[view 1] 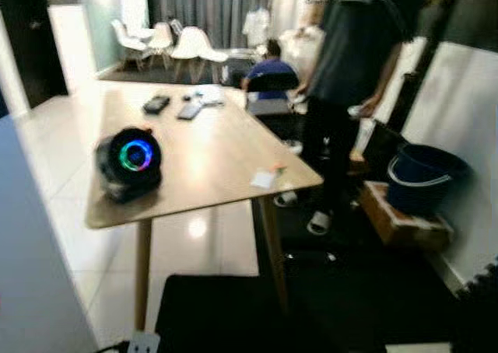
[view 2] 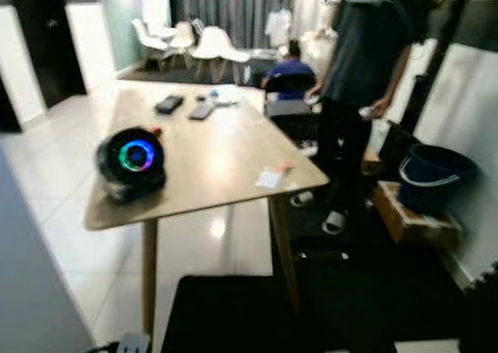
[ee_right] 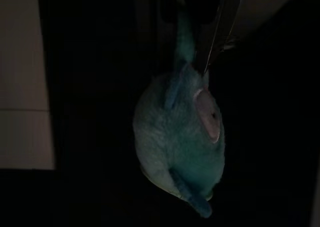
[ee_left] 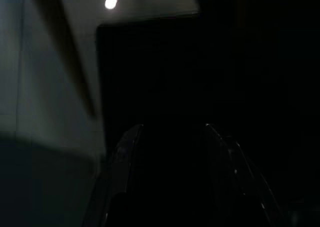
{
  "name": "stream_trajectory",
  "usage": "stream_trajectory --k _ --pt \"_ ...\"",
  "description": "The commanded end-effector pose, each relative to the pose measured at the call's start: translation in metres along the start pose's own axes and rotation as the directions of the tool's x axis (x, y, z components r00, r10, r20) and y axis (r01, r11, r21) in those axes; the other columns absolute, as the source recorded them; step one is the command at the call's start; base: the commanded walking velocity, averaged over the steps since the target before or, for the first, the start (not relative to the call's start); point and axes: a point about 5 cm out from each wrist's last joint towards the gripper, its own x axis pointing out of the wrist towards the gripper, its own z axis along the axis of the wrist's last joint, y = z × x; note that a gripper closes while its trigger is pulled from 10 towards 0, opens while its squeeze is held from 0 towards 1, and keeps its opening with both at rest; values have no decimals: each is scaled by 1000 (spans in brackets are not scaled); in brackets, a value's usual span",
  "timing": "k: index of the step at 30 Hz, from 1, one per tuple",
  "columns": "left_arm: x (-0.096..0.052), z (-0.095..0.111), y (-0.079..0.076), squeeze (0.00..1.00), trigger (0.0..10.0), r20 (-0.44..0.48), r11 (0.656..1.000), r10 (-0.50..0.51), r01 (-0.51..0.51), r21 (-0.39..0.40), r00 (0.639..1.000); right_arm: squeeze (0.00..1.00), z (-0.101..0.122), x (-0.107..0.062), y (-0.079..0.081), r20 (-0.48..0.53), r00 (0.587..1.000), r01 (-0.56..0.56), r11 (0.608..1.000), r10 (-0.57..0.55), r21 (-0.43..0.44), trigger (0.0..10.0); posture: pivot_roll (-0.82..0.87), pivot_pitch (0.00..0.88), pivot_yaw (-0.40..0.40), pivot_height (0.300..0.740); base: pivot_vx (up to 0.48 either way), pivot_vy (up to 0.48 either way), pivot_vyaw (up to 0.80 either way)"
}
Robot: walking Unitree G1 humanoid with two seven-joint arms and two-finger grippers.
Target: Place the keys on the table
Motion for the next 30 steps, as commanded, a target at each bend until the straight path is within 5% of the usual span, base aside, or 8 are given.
stream_trajectory --k 1,30 --pt "-5 -11 -1 0 10000 -37 1000 5 -5 -12 999 0 -4 -1 3 -14 1000 -6 1000 6 3 10000 28 33 -17 740 0 0 -800" --pt "-1 3 11 0 10000 11 999 37 -37 9 999 0 -13 -5 7 -28 1000 2 1000 -1 26 10000 42 43 34 740 0 0 -91"
